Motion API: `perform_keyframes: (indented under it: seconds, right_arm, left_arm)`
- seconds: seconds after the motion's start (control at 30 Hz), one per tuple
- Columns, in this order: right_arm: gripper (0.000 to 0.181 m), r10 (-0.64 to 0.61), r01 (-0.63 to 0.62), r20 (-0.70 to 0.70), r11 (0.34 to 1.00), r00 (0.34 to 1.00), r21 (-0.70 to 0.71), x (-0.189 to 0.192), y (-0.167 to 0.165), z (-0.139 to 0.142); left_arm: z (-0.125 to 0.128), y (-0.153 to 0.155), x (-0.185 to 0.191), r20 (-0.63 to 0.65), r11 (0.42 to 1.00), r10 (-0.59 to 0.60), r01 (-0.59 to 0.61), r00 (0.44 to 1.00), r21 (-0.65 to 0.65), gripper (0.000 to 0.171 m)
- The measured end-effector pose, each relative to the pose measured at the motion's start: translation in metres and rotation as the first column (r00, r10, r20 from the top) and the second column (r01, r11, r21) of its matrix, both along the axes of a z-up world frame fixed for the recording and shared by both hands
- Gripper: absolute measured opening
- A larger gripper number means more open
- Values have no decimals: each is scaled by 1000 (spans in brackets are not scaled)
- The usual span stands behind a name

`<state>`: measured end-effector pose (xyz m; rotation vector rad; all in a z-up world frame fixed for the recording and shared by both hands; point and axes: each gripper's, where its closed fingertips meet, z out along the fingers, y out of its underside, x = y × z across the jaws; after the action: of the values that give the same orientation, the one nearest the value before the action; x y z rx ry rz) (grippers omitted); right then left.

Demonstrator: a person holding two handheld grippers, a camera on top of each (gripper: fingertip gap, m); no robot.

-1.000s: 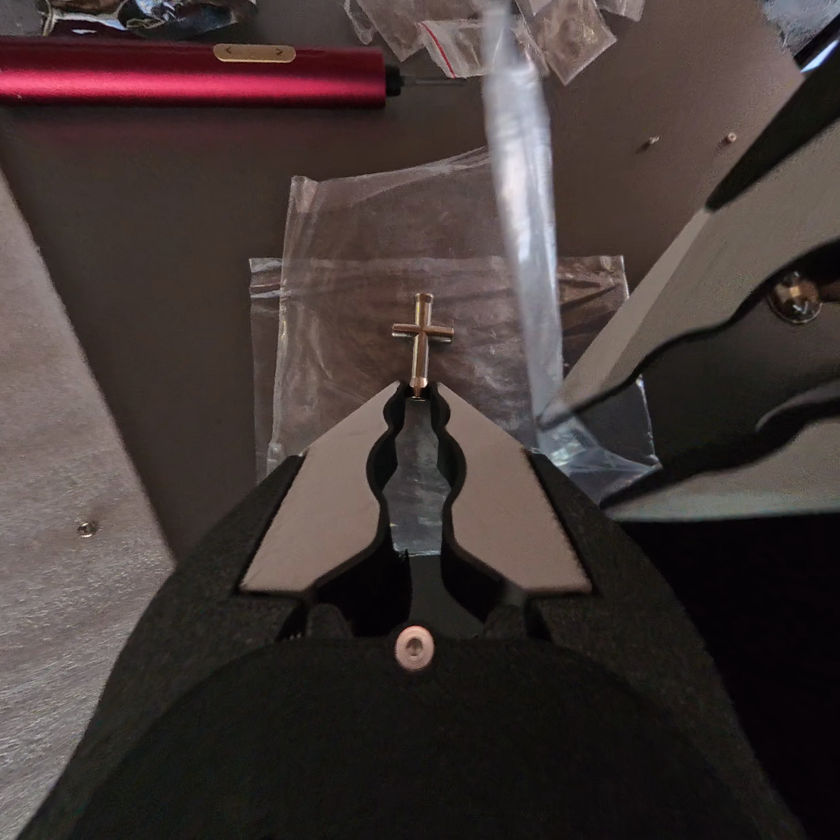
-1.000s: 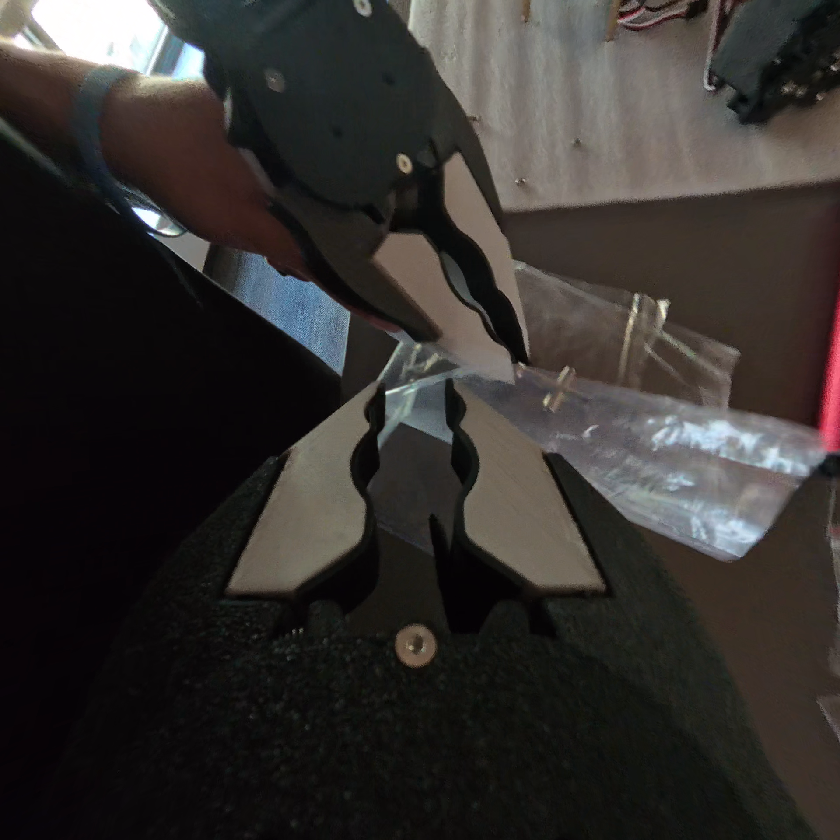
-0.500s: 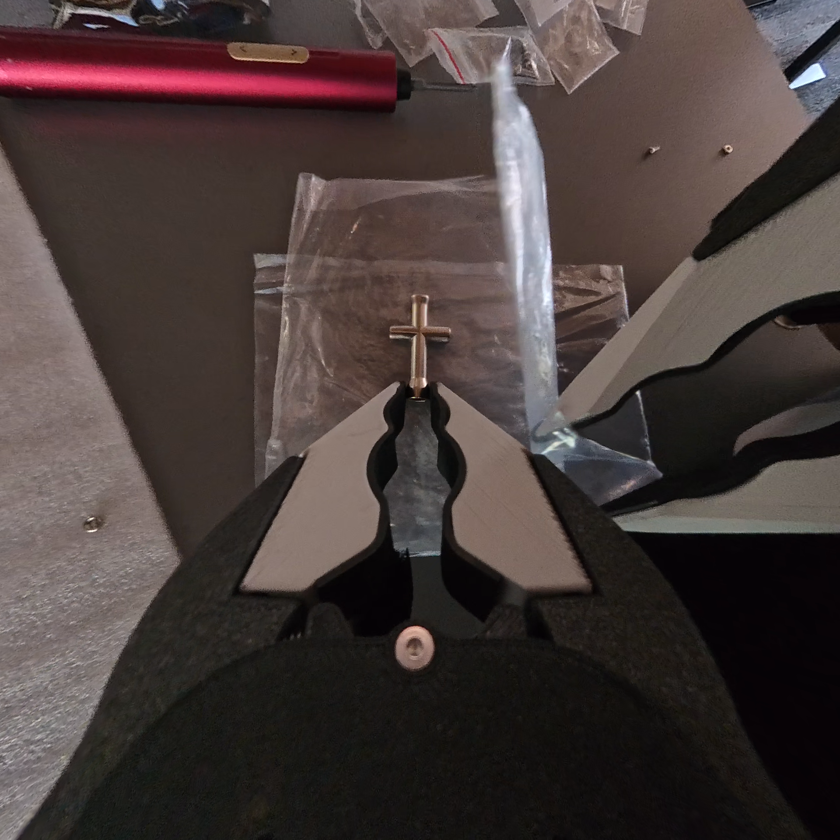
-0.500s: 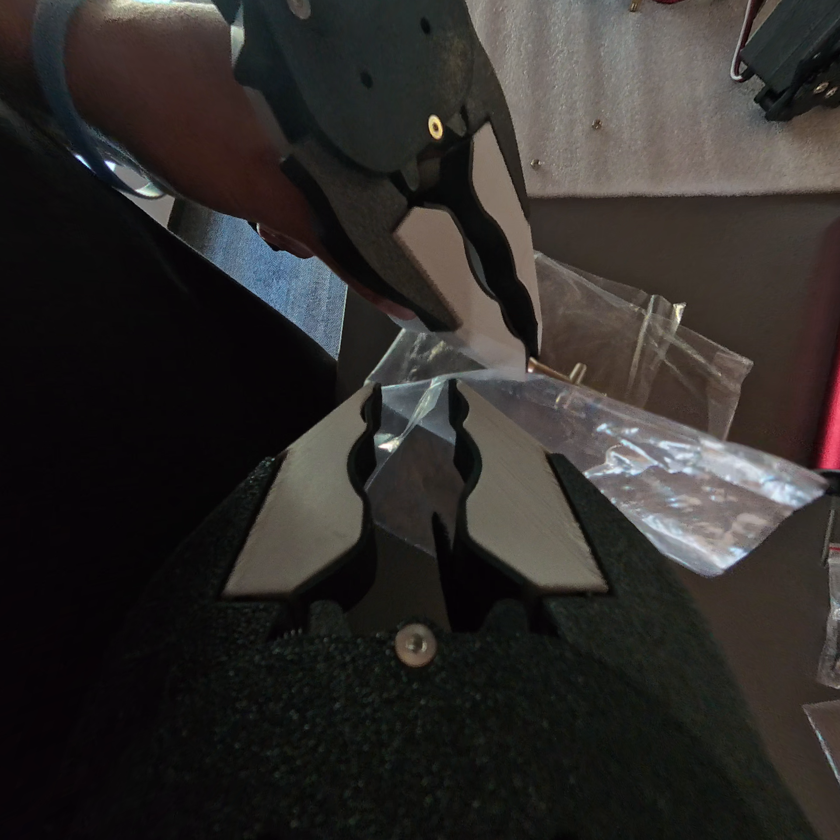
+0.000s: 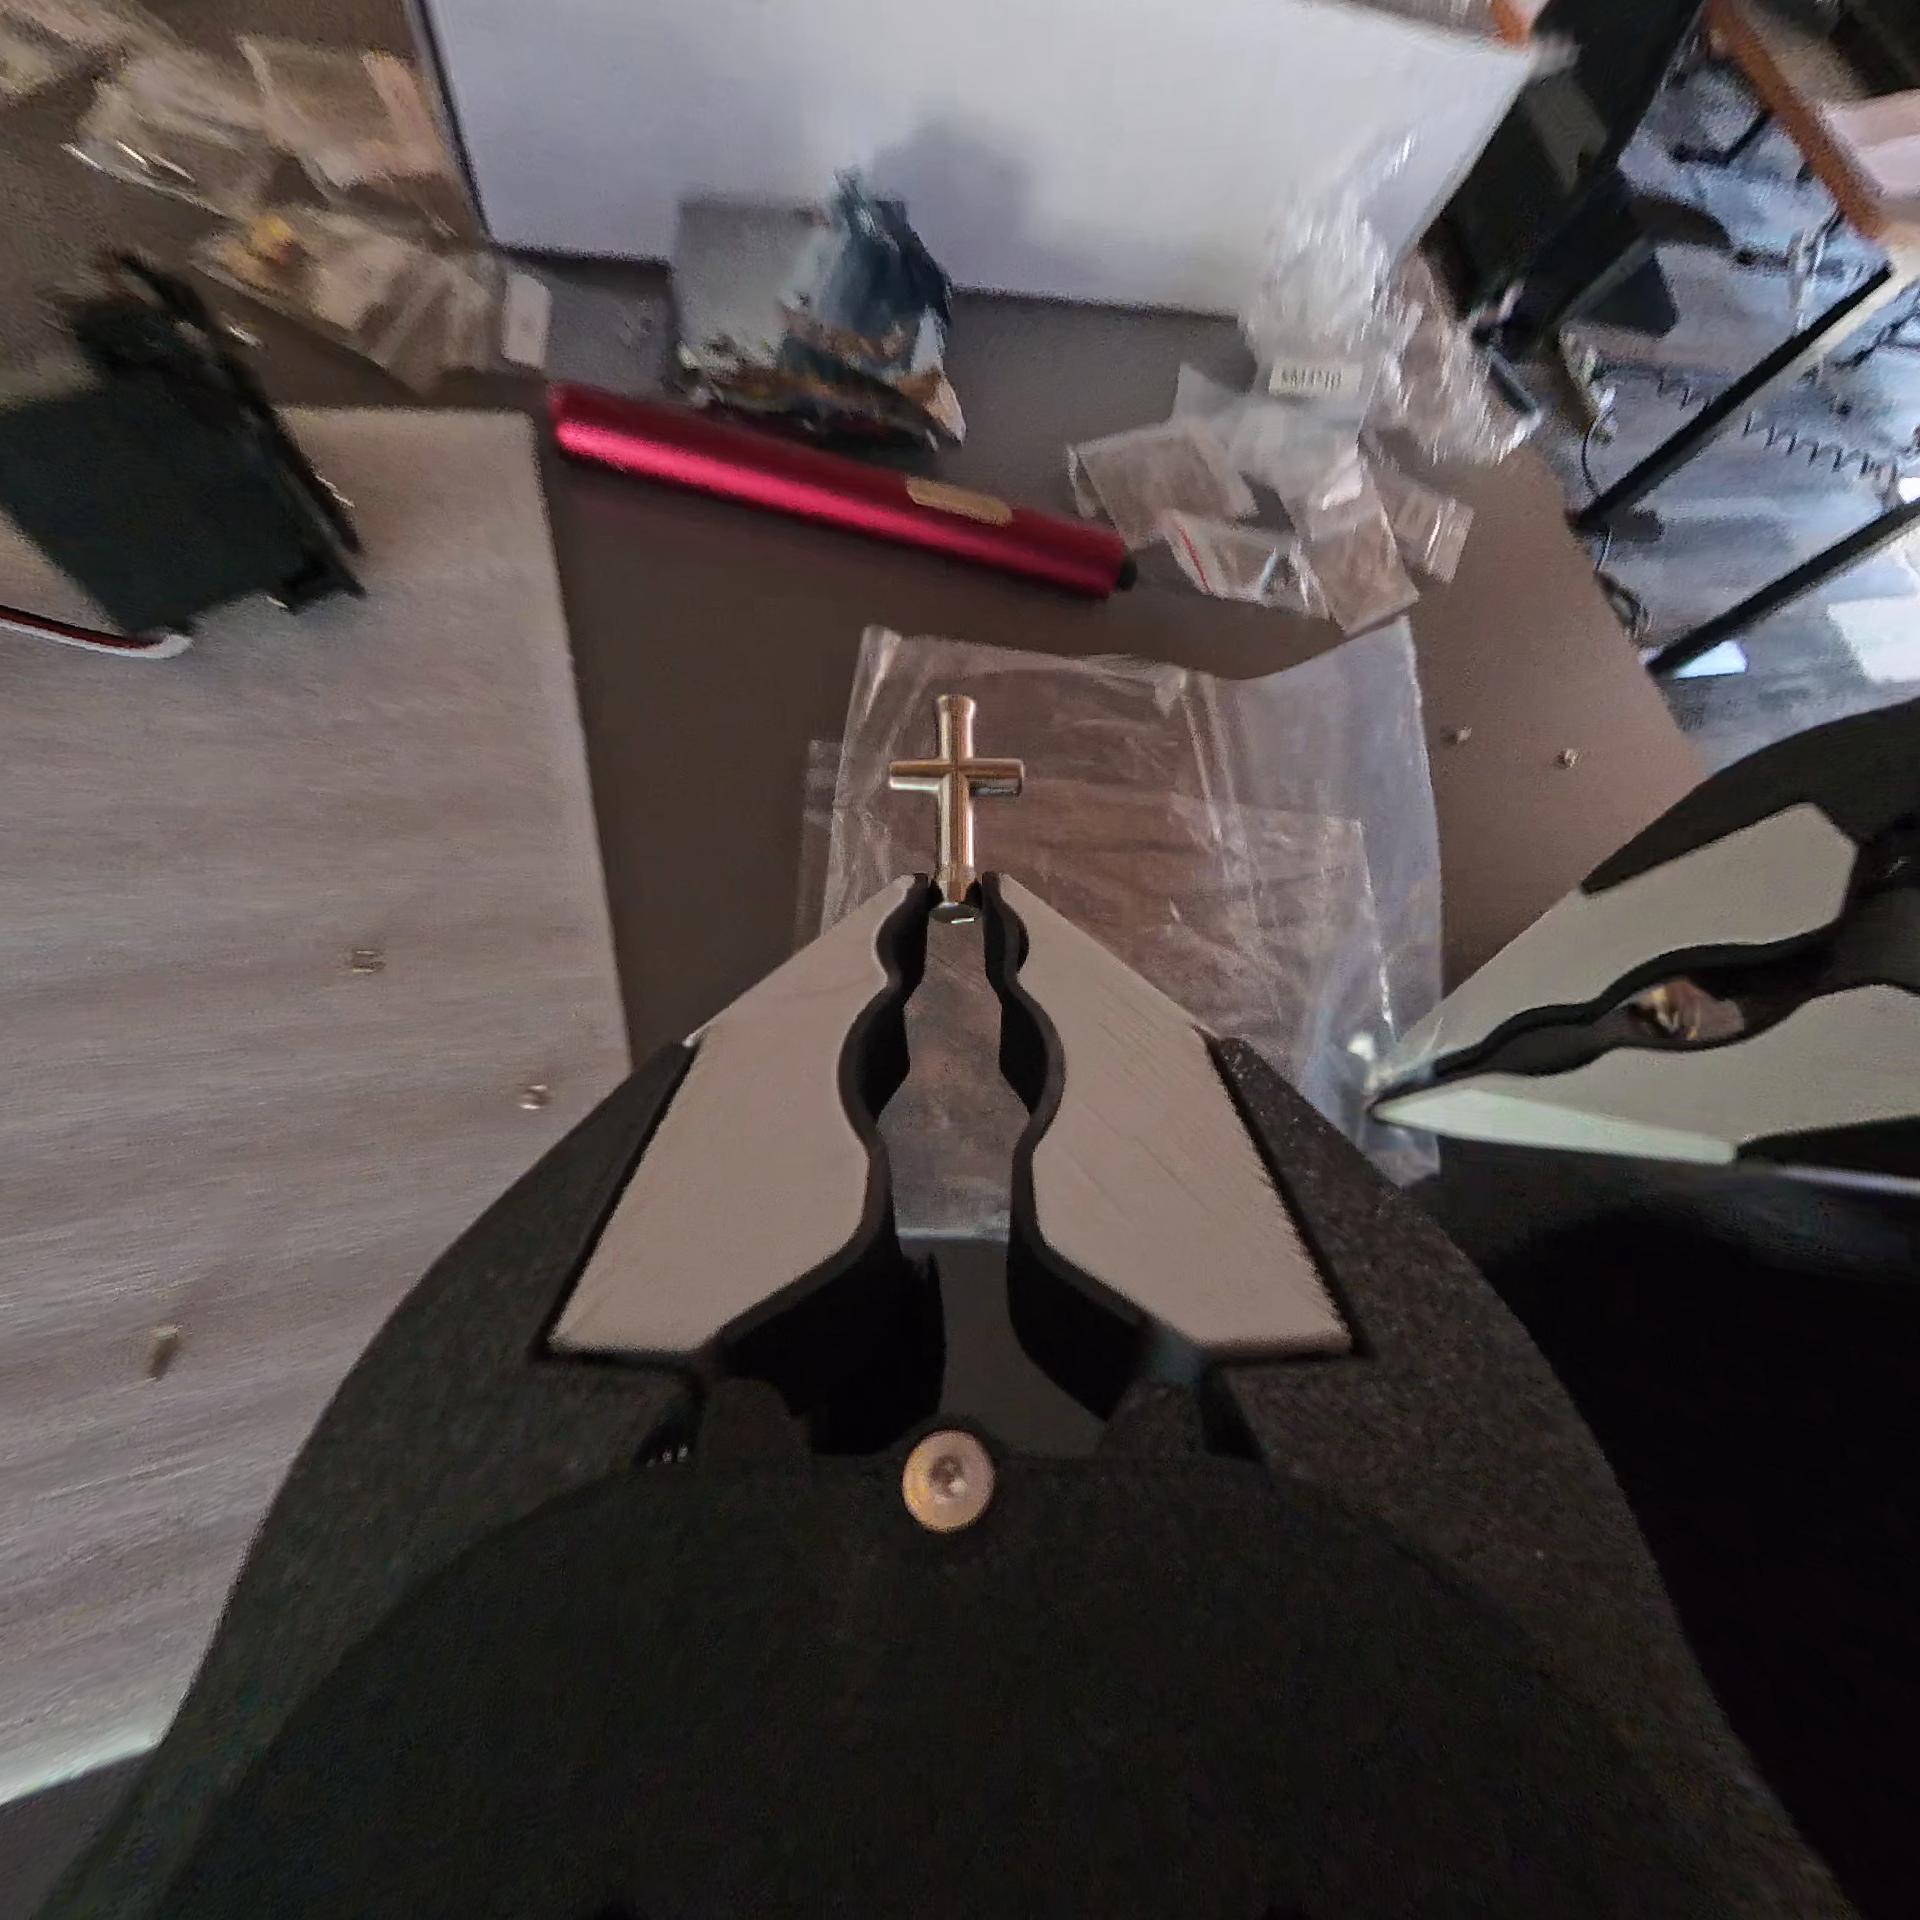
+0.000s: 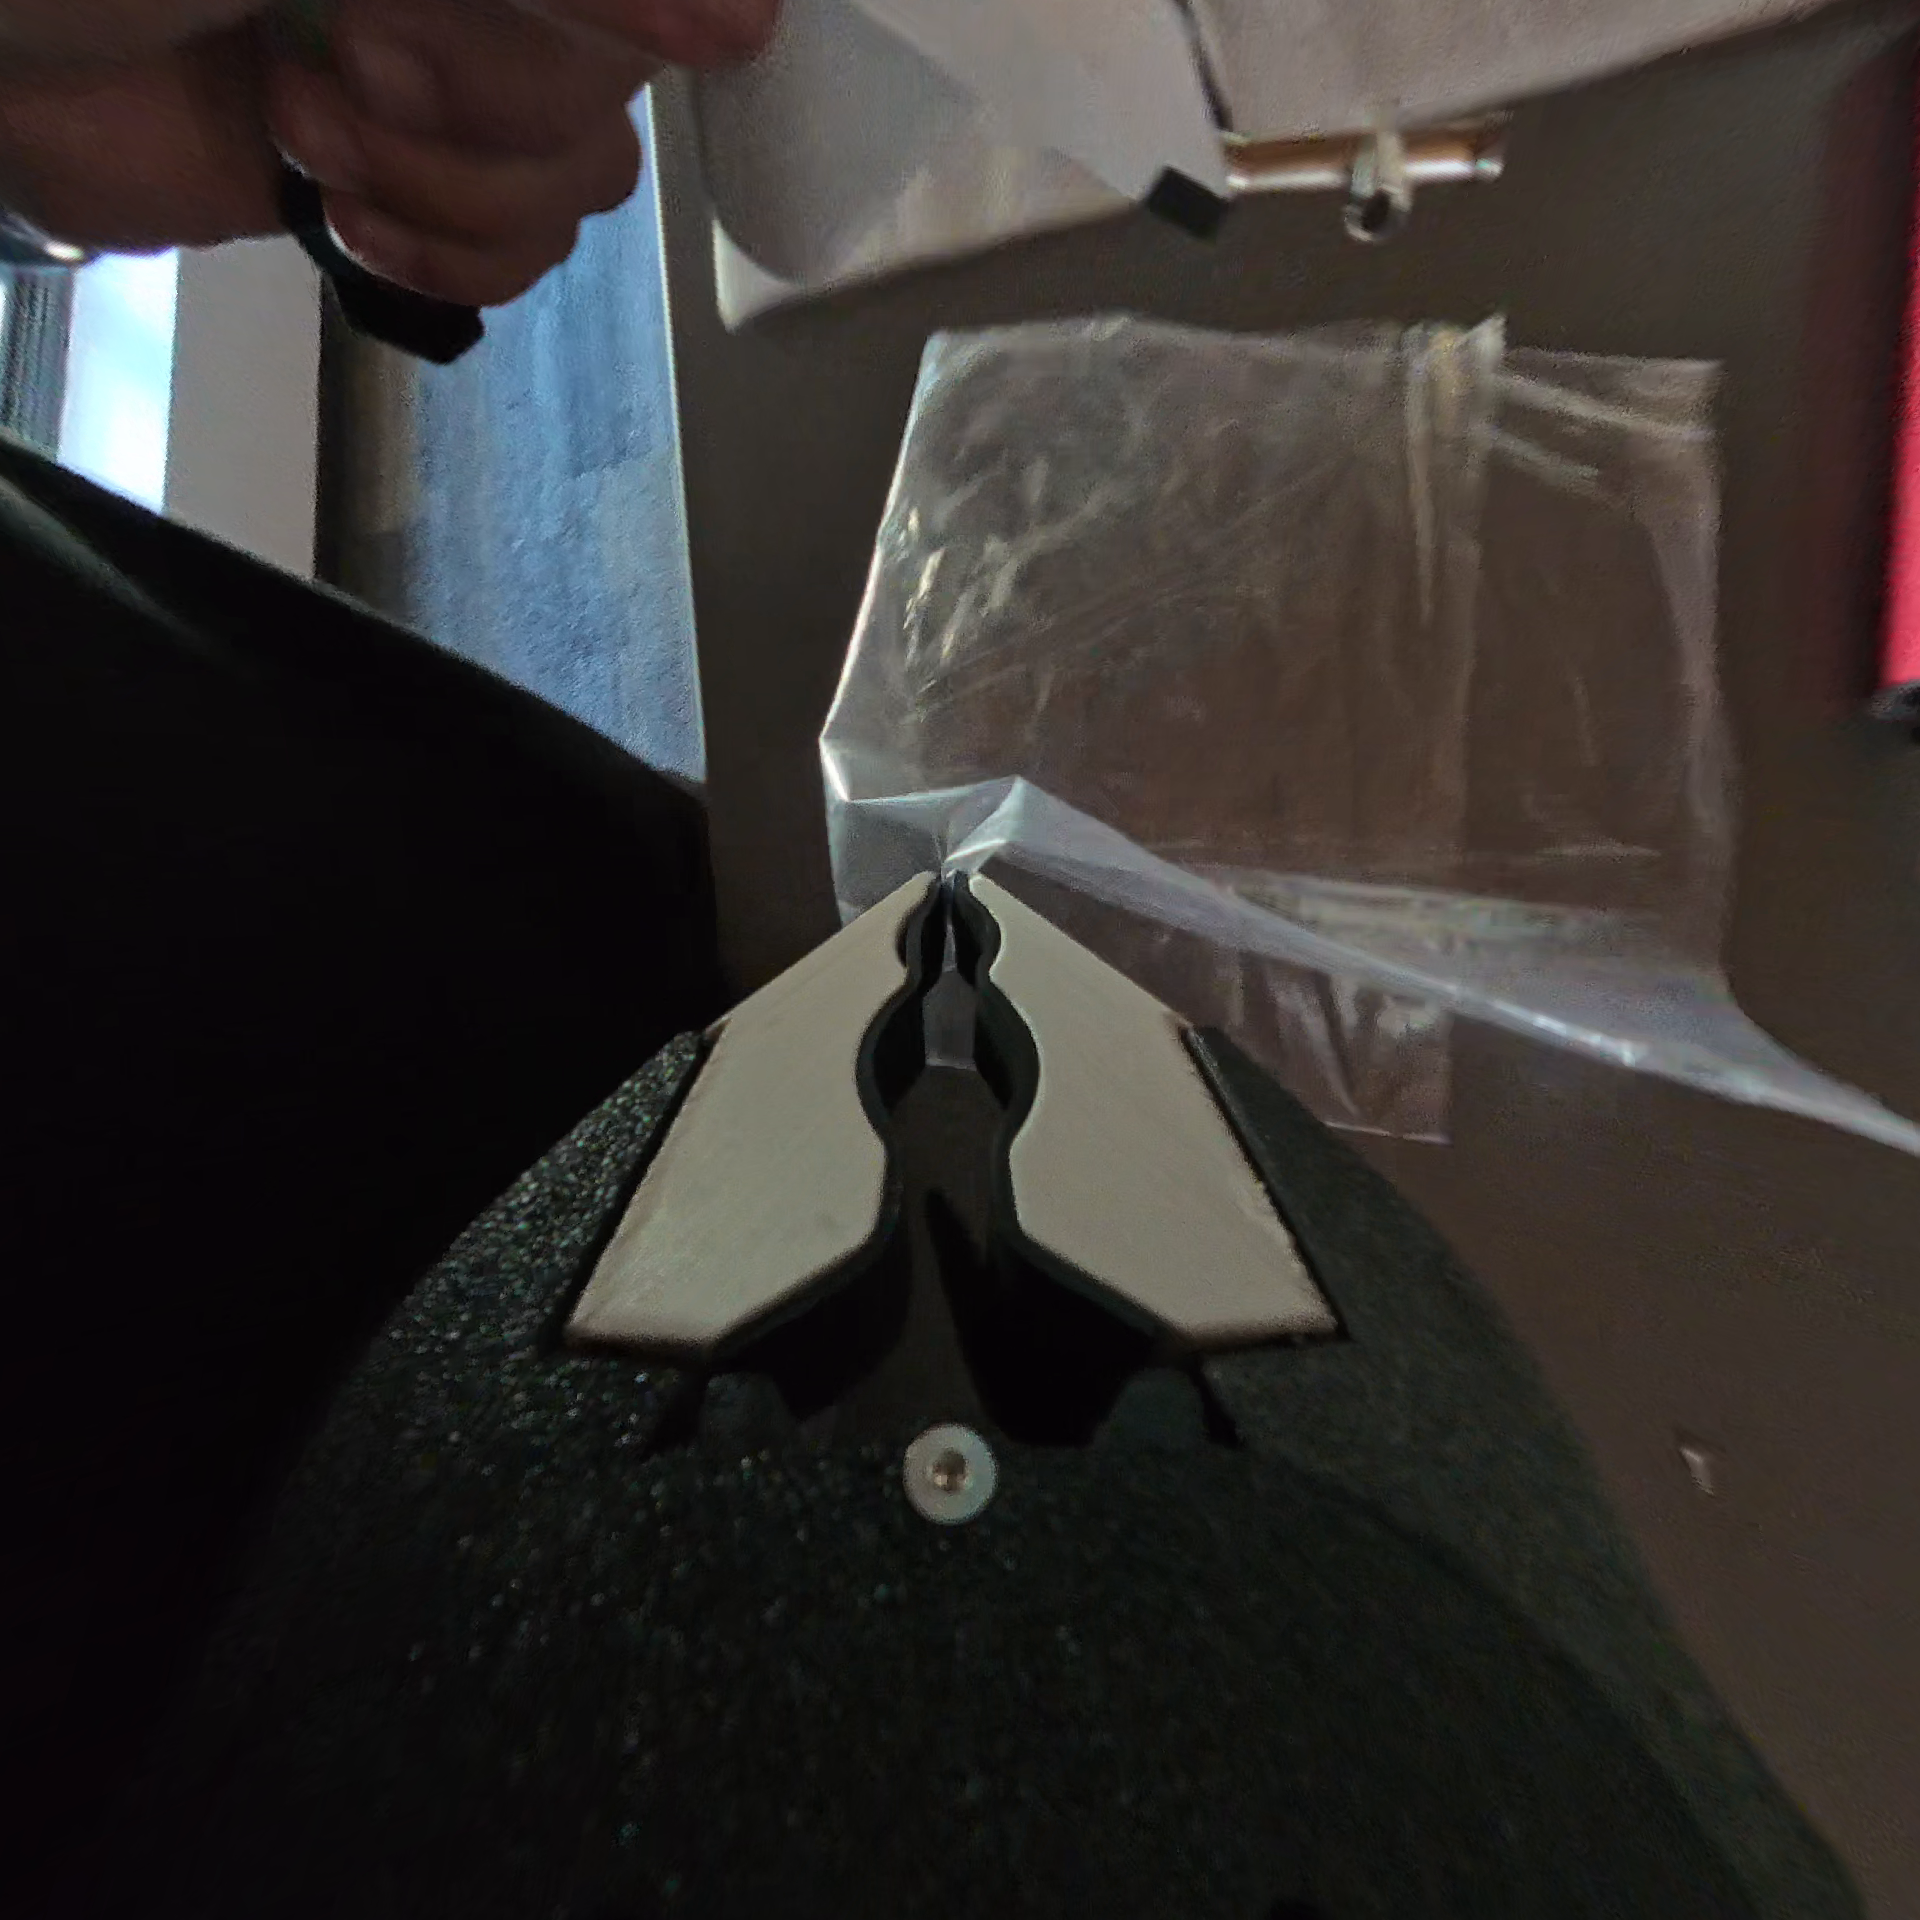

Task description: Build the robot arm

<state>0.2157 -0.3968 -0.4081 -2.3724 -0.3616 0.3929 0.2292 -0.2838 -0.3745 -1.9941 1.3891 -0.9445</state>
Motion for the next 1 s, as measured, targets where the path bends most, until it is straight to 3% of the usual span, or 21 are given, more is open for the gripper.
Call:
perform_keyframes:
  seconds: [0.07,0.13,0.3,0.37,0.47,0.53,0.6,0.67,0.77,0.9,1.0]
  right_arm:
    - [0,-79,80,-16,992,997,92,19,6,30]
    - [0,-153,170,-92,960,984,221,40,11,80]
    - [0,-270,333,-195,784,943,524,102,7,218]
    - [0,-283,324,-164,749,945,578,116,3,248]
    - [0,-308,281,-65,737,949,615,121,4,265]
    - [0,-266,216,-7,766,964,605,102,8,257]
    - [0,-181,113,68,823,981,557,68,14,228]
    - [0,-74,16,109,887,991,462,28,19,180]
    - [0,47,-62,54,949,997,308,-26,23,105]
    - [0,25,-30,57,996,998,82,-33,21,20]
    - [0,-7,7,18,1000,1000,-15,-27,18,-5]
  left_arm:
    - [18,11,-5,44,1000,29,-29,999,-3,10]
    - [36,21,-12,87,999,49,-49,995,-3,9]
    - [63,36,-31,145,995,85,-91,986,38,10]
    - [64,37,-38,150,993,99,-106,984,42,10]
    - [63,34,-47,161,992,118,-123,980,26,10]
    - [62,32,-50,164,991,125,-131,979,27,10]
    - [63,32,-53,167,989,134,-142,977,40,10]
    - [66,32,-55,173,987,139,-149,975,51,10]
    - [69,33,-54,177,986,140,-153,974,63,10]
    - [66,31,-52,156,985,137,-151,978,84,9]
    - [61,23,-47,135,986,113,-128,984,109,10]
